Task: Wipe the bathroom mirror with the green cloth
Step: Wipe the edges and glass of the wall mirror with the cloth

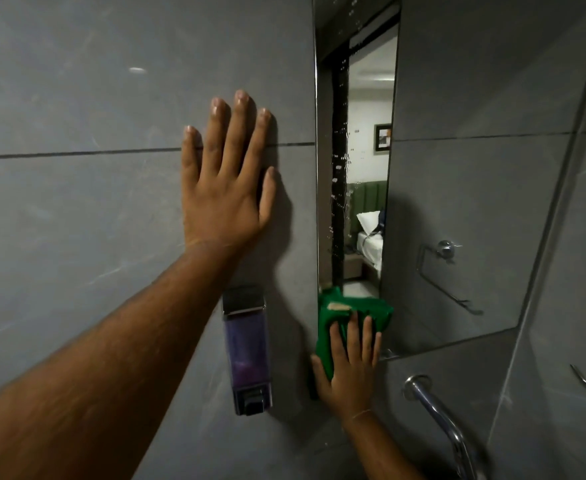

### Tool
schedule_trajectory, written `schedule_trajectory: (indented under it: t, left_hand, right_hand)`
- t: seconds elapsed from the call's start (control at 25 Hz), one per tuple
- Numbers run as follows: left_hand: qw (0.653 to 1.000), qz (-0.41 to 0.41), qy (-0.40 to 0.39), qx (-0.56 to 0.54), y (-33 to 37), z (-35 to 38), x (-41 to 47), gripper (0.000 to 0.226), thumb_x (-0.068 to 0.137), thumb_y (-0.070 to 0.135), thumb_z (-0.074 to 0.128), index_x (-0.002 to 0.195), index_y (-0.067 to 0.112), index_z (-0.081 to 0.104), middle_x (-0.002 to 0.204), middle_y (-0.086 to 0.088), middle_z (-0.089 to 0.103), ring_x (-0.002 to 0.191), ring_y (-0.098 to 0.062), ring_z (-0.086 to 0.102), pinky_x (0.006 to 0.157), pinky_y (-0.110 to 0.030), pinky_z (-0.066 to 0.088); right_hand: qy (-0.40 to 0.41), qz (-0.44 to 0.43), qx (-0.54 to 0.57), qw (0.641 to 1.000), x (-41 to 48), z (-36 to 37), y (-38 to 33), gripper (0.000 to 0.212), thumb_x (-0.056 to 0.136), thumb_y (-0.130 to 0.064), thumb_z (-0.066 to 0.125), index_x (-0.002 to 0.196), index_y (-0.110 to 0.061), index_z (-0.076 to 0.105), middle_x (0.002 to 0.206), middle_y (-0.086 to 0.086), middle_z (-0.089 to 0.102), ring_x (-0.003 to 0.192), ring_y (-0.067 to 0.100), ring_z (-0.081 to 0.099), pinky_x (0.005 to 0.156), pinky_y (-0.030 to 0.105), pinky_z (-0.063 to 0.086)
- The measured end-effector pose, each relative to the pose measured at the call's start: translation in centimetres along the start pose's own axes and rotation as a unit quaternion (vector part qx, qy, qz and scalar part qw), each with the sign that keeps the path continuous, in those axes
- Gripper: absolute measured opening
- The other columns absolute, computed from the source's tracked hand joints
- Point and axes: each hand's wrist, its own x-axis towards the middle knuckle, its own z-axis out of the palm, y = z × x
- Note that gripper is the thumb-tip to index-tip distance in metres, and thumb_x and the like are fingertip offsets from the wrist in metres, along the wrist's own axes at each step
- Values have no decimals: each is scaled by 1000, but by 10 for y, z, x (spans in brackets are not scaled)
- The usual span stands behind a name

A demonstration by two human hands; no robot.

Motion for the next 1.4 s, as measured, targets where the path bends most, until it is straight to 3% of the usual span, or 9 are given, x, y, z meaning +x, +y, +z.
schedule_trajectory:
  t: [0.12,0.24,0.32,0.48,0.88,1.16,1.4]
  left_hand:
    - [1000,1,3,-2,-1,2,0,77,118,54,32,185,22,10,193,-12,10,178,-38,12,142,-64,13]
    - [1000,2,7,-3,0,4,0,78,117,53,32,185,22,8,193,-12,7,179,-37,10,142,-64,12]
    - [1000,4,7,-7,-1,5,-1,78,117,52,32,185,22,7,194,-11,5,179,-37,8,142,-64,12]
    - [1000,8,11,-19,-1,6,-3,79,116,50,33,185,22,7,194,-10,4,179,-36,6,143,-62,10]
    - [999,16,21,-26,-3,11,-1,79,115,49,33,185,22,7,194,-9,1,180,-34,4,143,-55,-4]
    - [999,21,10,-36,-6,11,-2,80,114,51,30,185,21,8,194,-9,-3,180,-31,-6,143,-56,-4]
    - [998,25,21,-51,-7,16,-3,80,113,51,29,185,21,9,194,-7,-3,180,-30,-7,143,-57,-2]
  right_hand:
    - [-31,-13,-24,999,-35,3,16,64,113,-64,25,158,-22,44,186,1,-8,172,31,-9,138,52,-2]
    - [-9,-18,7,1000,-6,-6,12,70,112,-65,28,173,-33,21,186,-1,-3,173,31,-5,139,52,-1]
    - [19,-20,32,999,40,-18,0,72,111,-65,31,174,-37,12,186,-3,1,173,30,-2,140,51,-2]
    - [59,-37,49,996,158,-58,-24,72,110,-65,31,174,-38,12,186,-5,2,173,28,2,140,52,0]
    - [147,-92,22,985,440,-165,-69,71,110,-57,40,172,-24,31,182,9,26,170,36,20,137,62,15]
    - [133,-113,14,985,462,-181,-55,72,110,-57,39,173,-23,27,183,8,22,171,34,17,138,60,11]
    - [146,-10,40,988,480,-196,40,73,110,-57,37,173,-22,26,183,9,23,170,34,18,138,58,19]
